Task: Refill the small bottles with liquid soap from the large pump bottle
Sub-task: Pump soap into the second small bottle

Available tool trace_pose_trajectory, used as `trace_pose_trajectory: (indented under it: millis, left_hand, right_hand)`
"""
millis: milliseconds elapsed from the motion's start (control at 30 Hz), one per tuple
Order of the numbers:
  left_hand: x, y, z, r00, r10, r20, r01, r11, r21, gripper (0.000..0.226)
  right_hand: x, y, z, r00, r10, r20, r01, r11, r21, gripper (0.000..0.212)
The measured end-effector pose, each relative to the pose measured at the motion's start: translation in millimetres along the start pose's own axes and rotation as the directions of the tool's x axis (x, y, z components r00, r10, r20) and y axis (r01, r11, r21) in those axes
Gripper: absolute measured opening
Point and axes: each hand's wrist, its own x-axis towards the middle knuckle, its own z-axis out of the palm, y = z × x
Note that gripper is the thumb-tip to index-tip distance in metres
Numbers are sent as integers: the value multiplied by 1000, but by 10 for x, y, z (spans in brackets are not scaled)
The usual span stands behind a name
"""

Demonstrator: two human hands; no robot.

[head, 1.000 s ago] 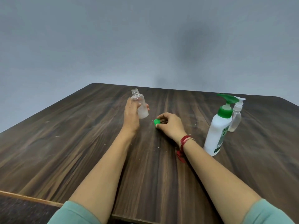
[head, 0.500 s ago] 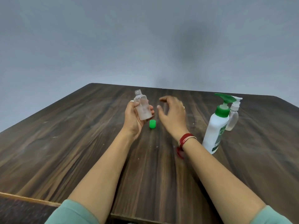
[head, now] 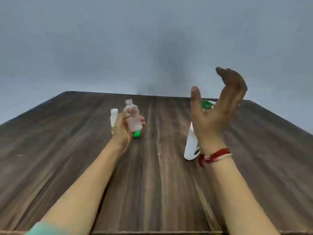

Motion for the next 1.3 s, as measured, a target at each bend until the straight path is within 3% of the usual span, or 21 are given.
trace_pose_trajectory:
  millis: [67,167,267,367,567,700,800,867,1033,1200,1300]
  left_hand:
    - [-8,-22,9,1000,10,9,-10,1000,3,28]
    - [-73,-44,33,999,-4,36,0,995,99,27]
    - [-147,-37,92,997,0,76,-13,986,168,25]
    - [-178,-53,137,998,9,59,-23,970,240,26]
    - [-153,-85,323,992,10,130,-54,937,346,26]
    - [-134,-171,411,990,79,121,-119,922,368,47]
    - [-131,-328,353,991,79,109,-112,935,336,41]
    - [-105,-390,313,989,60,132,-100,942,320,27]
    - [-55,-426,339,977,55,205,-115,948,295,31]
    - [-69,-492,359,980,-30,195,-30,953,301,20]
    - [-68,-465,357,977,-68,202,1,950,314,19]
  right_hand:
    - [-36,127,-149,987,157,-23,-156,987,31,59]
    - [-199,330,-263,939,328,103,-323,944,-63,85]
    - [-396,495,-274,842,456,290,-420,889,-179,111]
    - [-558,561,-245,728,534,431,-505,842,-190,122]
    - [-660,646,-176,698,467,542,-512,855,-77,123]
    - [-639,693,-164,700,424,575,-500,865,-30,110]
    - [-604,752,-166,686,380,620,-445,894,-57,102]
    - [-522,787,-168,633,361,685,-432,899,-74,104]
    - [-234,739,-165,484,249,839,-370,927,-62,105]
    - [96,528,-110,415,150,898,-329,944,-5,107]
    - [301,439,-69,291,88,953,-216,976,-24,105]
